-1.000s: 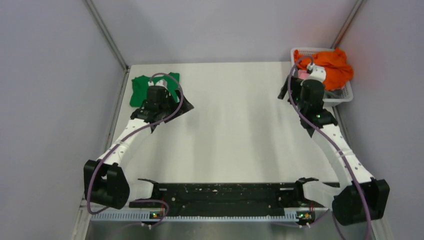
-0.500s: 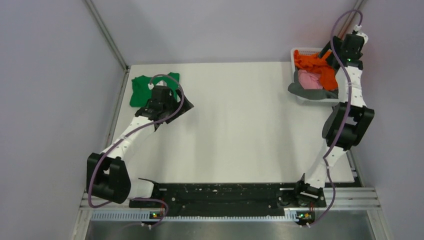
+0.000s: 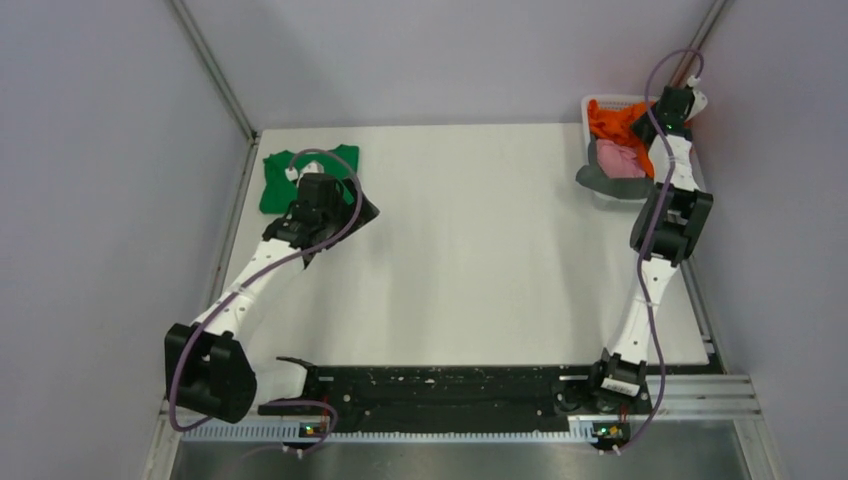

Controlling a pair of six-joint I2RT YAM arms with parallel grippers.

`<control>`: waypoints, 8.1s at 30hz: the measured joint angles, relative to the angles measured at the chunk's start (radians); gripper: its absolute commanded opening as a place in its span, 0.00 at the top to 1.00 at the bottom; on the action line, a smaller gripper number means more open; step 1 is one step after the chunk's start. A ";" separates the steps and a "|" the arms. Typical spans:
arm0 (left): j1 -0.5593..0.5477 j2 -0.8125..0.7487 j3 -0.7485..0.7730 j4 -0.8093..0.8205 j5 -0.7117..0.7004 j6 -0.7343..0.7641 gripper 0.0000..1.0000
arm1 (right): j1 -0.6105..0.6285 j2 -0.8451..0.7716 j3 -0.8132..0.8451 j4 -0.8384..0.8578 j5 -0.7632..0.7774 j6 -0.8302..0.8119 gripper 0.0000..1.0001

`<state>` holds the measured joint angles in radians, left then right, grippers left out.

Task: Fold and stack the t-shirts
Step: Grab crumpled tshirt from bin with the right arm, then move the tshirt to the center of the board, then flatten out the tshirt

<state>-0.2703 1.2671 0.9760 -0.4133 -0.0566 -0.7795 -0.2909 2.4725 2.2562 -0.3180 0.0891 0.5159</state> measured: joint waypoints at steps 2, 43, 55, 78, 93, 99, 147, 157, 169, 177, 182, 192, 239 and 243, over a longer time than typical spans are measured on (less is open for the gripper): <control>0.000 -0.013 0.000 0.000 -0.005 0.000 0.01 | -0.003 0.015 0.004 0.019 -0.014 0.008 1.00; -0.001 -0.394 -0.138 0.010 -0.180 0.098 0.01 | 0.547 -0.930 -0.773 0.132 -0.849 -0.338 0.90; -0.001 -0.131 -0.138 -0.091 -0.081 0.047 0.02 | 0.327 -0.885 -1.157 0.019 -0.463 -0.251 0.13; -0.126 0.294 -0.158 0.000 0.274 0.046 0.82 | 0.935 -0.753 -1.221 0.043 0.034 -0.219 0.44; -0.135 0.194 -0.106 -0.005 0.174 0.046 1.00 | 0.933 -0.858 -1.205 0.019 0.268 -0.154 1.00; -0.113 -0.002 -0.010 0.016 0.080 0.049 1.00 | 0.778 -1.132 -1.255 0.045 0.272 -0.156 1.00; -0.003 0.067 0.533 -0.031 -0.399 0.185 0.94 | 0.597 -1.376 -0.975 0.253 0.093 -0.585 1.00; 0.126 0.784 0.758 -0.108 -0.339 0.100 0.01 | 0.531 -0.661 -0.915 0.381 0.076 -0.491 0.31; 0.113 0.676 0.730 -0.061 -0.101 0.132 0.01 | 0.504 -0.585 -0.883 0.370 -0.011 -0.441 0.01; 0.051 0.493 0.442 -0.005 0.035 0.139 0.01 | 0.504 -0.708 -1.007 0.350 -0.082 -0.338 0.01; 0.035 0.513 0.354 -0.011 0.104 0.128 0.01 | 0.494 -0.647 -1.021 0.302 -0.105 -0.275 0.01; 0.040 0.594 0.258 -0.009 0.126 0.111 0.01 | 0.443 -0.632 -1.185 0.301 -0.111 -0.163 0.01; 0.036 1.011 0.891 -0.154 0.087 0.180 0.01 | 0.435 0.148 0.027 0.072 -0.022 -0.167 0.01; 0.036 1.052 0.954 -0.144 0.101 0.180 0.01 | 0.415 0.224 0.151 0.070 -0.027 -0.183 0.01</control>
<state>-0.2344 2.3192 1.9297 -0.5571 0.0441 -0.5999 0.1246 2.6965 2.4069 -0.2481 0.0616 0.3328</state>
